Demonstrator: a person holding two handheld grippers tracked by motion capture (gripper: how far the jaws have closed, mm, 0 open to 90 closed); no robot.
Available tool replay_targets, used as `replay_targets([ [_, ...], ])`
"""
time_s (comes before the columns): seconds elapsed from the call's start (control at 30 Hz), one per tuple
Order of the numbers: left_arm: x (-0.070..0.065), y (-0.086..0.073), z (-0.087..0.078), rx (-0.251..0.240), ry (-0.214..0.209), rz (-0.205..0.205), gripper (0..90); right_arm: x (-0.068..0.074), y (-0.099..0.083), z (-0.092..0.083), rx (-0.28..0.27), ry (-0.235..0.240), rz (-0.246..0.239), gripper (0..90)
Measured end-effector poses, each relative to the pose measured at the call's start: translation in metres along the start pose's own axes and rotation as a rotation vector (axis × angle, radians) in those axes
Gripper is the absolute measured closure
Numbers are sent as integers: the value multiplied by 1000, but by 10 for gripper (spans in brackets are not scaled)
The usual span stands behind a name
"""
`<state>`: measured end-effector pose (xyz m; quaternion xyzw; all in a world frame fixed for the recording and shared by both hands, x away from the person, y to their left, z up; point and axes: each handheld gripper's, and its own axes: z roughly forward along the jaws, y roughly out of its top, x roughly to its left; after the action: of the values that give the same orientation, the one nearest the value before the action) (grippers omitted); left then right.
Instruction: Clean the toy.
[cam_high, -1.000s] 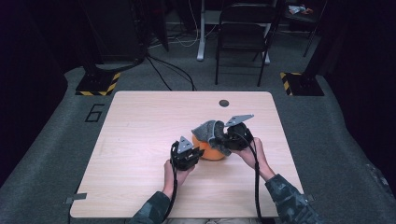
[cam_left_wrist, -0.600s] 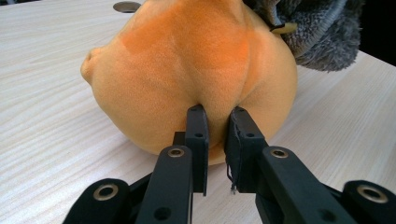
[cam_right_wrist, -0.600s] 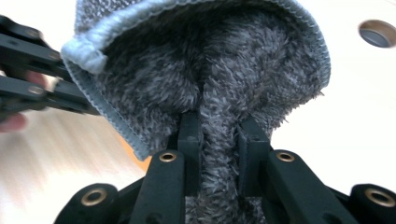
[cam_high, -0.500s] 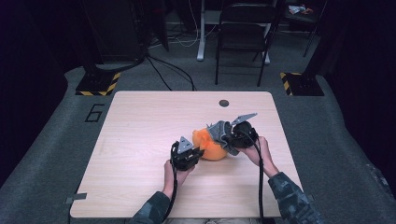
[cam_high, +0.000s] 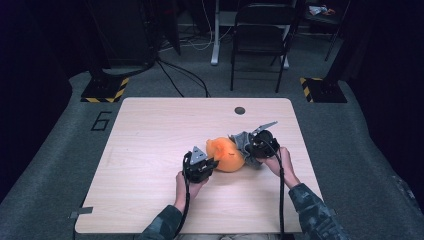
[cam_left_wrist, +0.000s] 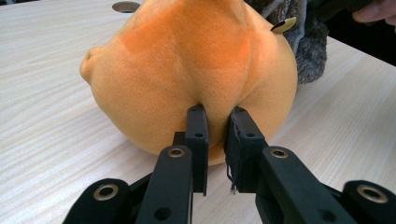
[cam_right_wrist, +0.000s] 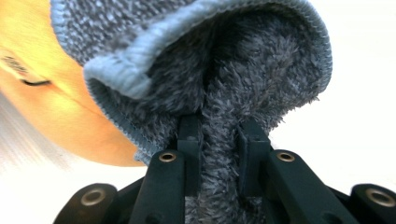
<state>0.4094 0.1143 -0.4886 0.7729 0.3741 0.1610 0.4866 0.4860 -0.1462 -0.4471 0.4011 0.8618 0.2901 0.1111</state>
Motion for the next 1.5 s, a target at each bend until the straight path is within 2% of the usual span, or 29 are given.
replay_targets([
  [0.13, -1, 0, 0, -2, 4, 0, 797, -2, -4, 8, 27, -31, 0, 748],
  [0.37, 0, 0, 0, -1, 0, -1, 797, -8, -10, 21, 78, -31, 36, 748],
  [0.53, 0, 0, 0, 0, 4, 2, 798, -10, -11, 24, 93, -37, 33, 748],
  [0.63, 0, 0, -1, -4, 8, -10, 798, -9, -7, 17, 88, -60, 27, 753],
  [0.7, 3, -1, -1, -4, 9, -12, 798, -10, -4, 7, 60, -61, 28, 757],
  [0.87, 4, -1, -1, 1, 7, -18, 797, -5, 7, -29, -68, -7, 20, 757],
  [0.93, 4, -1, -1, -4, 14, -12, 796, 3, 12, -41, -104, 27, -13, 757],
  [1.0, 4, -1, -1, 0, 9, -17, 795, 12, 14, -43, -97, 45, -32, 757],
  [1.03, 5, -1, -1, 1, 9, -17, 793, 18, 15, -39, -72, 59, -47, 757],
  [1.1, 6, -1, -1, 1, 12, -10, 787, 23, 15, -31, -52, 58, -62, 757],
  [1.17, 6, -1, -1, 3, 13, -10, 753, 24, 14, -24, -44, 49, -57, 757],
  [1.23, 5, 0, -1, -2, 17, 8, 659, 21, 13, -22, -54, 42, -54, 756],
  [1.33, 3, 1, 1, 18, 59, 47, 530, 20, 12, -19, -70, 24, -39, 755],
  [1.4, 2, -1, 4, 46, 79, 68, 491, 19, 11, -17, -77, 9, -40, 755],
  [1.5, 2, -4, 8, 32, 86, 62, 464, 17, 10, -14, -87, 14, -44, 754],
])
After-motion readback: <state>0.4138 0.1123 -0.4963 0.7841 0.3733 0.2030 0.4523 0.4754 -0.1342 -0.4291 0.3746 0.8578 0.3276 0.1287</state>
